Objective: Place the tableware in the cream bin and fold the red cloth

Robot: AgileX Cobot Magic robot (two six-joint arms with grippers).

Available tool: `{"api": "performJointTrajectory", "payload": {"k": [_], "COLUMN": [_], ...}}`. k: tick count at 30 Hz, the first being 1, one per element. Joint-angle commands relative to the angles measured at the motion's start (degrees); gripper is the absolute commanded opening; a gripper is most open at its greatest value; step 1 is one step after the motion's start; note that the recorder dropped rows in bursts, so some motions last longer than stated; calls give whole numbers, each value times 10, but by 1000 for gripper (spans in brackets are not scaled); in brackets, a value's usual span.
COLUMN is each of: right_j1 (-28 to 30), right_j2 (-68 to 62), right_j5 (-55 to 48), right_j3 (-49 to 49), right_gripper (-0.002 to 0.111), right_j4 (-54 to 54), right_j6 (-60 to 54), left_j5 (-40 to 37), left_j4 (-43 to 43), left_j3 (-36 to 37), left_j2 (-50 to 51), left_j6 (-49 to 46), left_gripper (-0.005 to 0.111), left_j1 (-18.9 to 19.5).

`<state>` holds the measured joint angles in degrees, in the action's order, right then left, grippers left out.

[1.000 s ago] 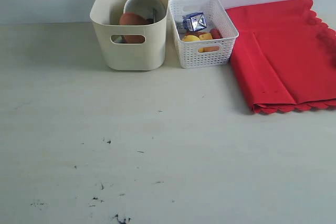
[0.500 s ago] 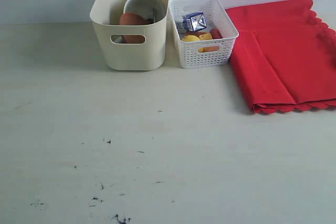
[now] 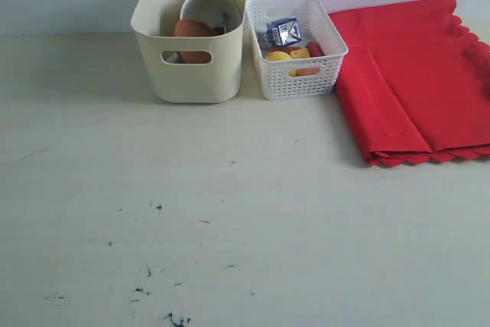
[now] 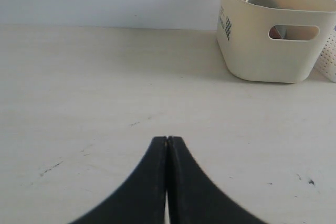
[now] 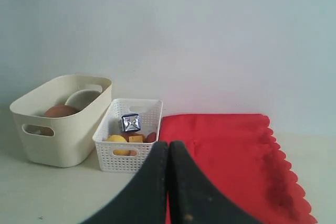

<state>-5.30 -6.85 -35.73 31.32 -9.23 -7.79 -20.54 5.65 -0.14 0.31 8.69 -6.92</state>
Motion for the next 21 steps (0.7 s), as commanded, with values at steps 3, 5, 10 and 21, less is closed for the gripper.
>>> {"api": "performJointTrajectory", "payload": {"k": [3,5,10,21], "right_j1": [-2,-2,-2,-2], "right_j2": [2,6,38,69], "right_j5": [102,119,149,188], "right_j3": [-82,-107,-168,-270], "right_gripper": [0,0,0,0], "right_j4": [4,16,31,99], "right_j6": [-1,4,5,84], "left_j5": [1,1,1,1], "left_j4": [-3,-3,-3,-3], "left_j3": [1,1,1,1], "left_j2": [-3,-3,-3,-3], "left_j6": [4,4,4,4], "left_gripper": [0,0,0,0], "left_j1": [1,1,1,1]}}
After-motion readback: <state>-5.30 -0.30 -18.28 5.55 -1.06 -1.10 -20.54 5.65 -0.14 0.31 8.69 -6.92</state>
